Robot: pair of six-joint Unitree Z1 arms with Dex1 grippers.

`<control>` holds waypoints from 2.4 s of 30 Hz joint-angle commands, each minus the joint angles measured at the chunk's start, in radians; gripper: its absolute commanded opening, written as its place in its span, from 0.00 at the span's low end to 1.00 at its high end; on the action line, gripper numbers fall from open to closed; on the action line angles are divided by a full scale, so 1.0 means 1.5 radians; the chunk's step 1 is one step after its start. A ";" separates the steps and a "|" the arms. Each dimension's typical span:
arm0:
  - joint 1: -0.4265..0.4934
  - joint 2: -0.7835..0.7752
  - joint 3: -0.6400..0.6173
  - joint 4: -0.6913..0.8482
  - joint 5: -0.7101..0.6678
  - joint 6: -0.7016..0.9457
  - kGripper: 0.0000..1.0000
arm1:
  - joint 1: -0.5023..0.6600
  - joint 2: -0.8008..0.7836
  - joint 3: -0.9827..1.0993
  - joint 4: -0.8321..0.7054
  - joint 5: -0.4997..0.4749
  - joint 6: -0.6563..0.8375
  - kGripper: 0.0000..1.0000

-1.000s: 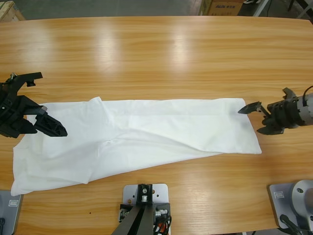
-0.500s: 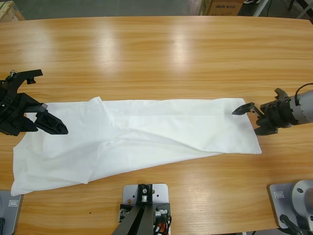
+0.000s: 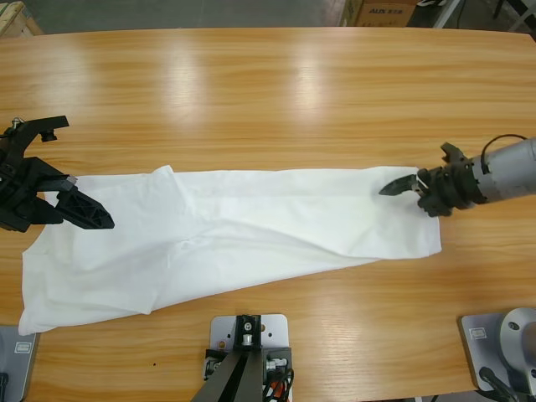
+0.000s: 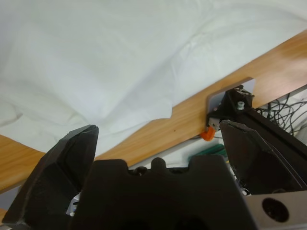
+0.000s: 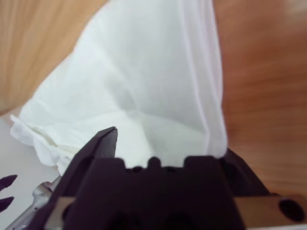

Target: Fold clothes

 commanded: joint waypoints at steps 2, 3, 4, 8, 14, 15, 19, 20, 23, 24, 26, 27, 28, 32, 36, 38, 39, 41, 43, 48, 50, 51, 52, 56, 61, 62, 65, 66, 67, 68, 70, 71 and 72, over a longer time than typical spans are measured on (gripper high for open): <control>-0.003 0.004 0.001 -0.007 0.000 -0.006 1.00 | 0.013 0.018 0.032 -0.019 -0.003 -0.043 0.00; -0.003 0.005 0.001 -0.007 0.000 -0.006 1.00 | 0.013 0.013 0.032 -0.017 -0.003 -0.047 0.00; -0.003 0.006 0.000 -0.007 0.000 -0.006 1.00 | 0.013 0.012 0.030 -0.012 -0.003 -0.052 0.00; -0.003 0.006 0.001 -0.006 0.000 -0.006 1.00 | 0.013 0.018 0.024 0.005 -0.007 -0.072 0.00; -0.003 0.007 0.003 -0.007 0.001 -0.007 1.00 | 0.016 -0.002 0.018 0.006 0.001 -0.078 0.00; -0.003 0.009 0.003 -0.007 0.001 -0.007 1.00 | 0.019 -0.010 0.014 0.011 0.005 -0.078 0.00; -0.003 0.017 0.003 -0.007 0.003 -0.006 1.00 | 0.068 -0.031 -0.041 0.097 -0.018 -0.080 0.00; -0.003 0.019 0.003 -0.007 0.003 -0.006 1.00 | 0.082 -0.026 -0.052 0.111 -0.031 -0.082 0.00; -0.003 0.021 0.003 -0.008 0.003 -0.006 1.00 | 0.110 0.002 -0.070 0.113 -0.041 -0.083 0.00; -0.003 0.021 0.005 -0.007 0.003 -0.006 1.00 | 0.116 0.009 -0.076 0.113 -0.044 -0.083 0.00; -0.003 0.018 0.010 -0.007 0.004 -0.005 1.00 | 0.121 0.016 -0.084 0.112 -0.048 -0.083 0.00; -0.003 0.017 0.013 -0.007 0.006 -0.004 1.00 | 0.121 0.017 -0.086 0.111 -0.050 -0.085 0.00; -0.003 0.017 0.015 -0.007 0.008 -0.004 1.00 | 0.121 0.017 -0.087 0.111 -0.052 -0.092 0.00; -0.003 0.021 0.013 -0.008 0.008 -0.003 1.00 | 0.121 0.022 -0.090 0.116 -0.074 -0.126 0.00; -0.003 0.019 0.013 -0.008 0.008 -0.005 1.00 | 0.073 0.021 -0.116 0.166 -0.141 -0.173 0.00; -0.003 0.017 0.011 -0.008 0.008 -0.006 1.00 | 0.016 0.016 -0.127 0.180 -0.169 -0.191 0.00; -0.003 0.016 0.011 -0.008 0.008 -0.006 1.00 | -0.014 0.013 -0.135 0.187 -0.181 -0.205 0.00; -0.003 0.015 0.009 -0.008 0.008 -0.007 1.00 | -0.065 0.009 -0.164 0.212 -0.215 -0.243 0.00; -0.003 0.015 0.005 -0.008 0.009 -0.007 1.00 | -0.111 0.005 -0.195 0.241 -0.249 -0.285 0.00; -0.003 0.013 -0.006 -0.023 0.044 -0.024 1.00 | -0.219 -0.002 -0.253 0.300 -0.312 -0.351 0.00; -0.003 0.011 -0.012 -0.036 0.070 -0.040 1.00 | -0.240 0.002 -0.282 0.328 -0.347 -0.367 0.00; -0.003 0.012 -0.017 -0.037 0.084 -0.047 1.00 | -0.248 0.004 -0.295 0.339 -0.366 -0.373 0.00; -0.003 0.013 -0.023 -0.038 0.093 -0.051 1.00 | -0.258 0.004 -0.305 0.349 -0.385 -0.378 0.00; -0.003 0.016 -0.034 -0.040 0.102 -0.051 1.00 | -0.314 0.016 -0.367 0.398 -0.448 -0.391 0.00; -0.003 0.018 -0.032 -0.040 0.104 -0.053 1.00 | -0.289 -0.019 -0.405 0.462 -0.446 -0.387 0.00; -0.003 0.018 -0.032 -0.040 0.104 -0.054 1.00 | -0.250 -0.045 -0.413 0.486 -0.438 -0.381 0.00; -0.003 0.020 -0.030 -0.041 0.109 -0.058 1.00 | -0.064 -0.105 -0.443 0.561 -0.409 -0.329 0.00; -0.003 0.021 -0.030 -0.041 0.110 -0.059 1.00 | 0.006 -0.109 -0.448 0.574 -0.398 -0.297 0.00; -0.003 0.022 -0.029 -0.043 0.110 -0.062 1.00 | 0.072 -0.109 -0.452 0.580 -0.391 -0.263 0.00; -0.003 0.021 -0.028 -0.044 0.110 -0.063 1.00 | 0.148 -0.102 -0.462 0.584 -0.388 -0.221 0.00; -0.004 0.017 -0.027 -0.044 0.110 -0.065 1.00 | 0.246 -0.078 -0.498 0.592 -0.381 -0.168 0.00; -0.004 0.014 -0.027 -0.044 0.110 -0.066 1.00 | 0.286 -0.062 -0.526 0.598 -0.377 -0.149 0.00; -0.004 0.011 -0.026 -0.044 0.110 -0.066 1.00 | 0.319 -0.043 -0.556 0.605 -0.371 -0.136 0.00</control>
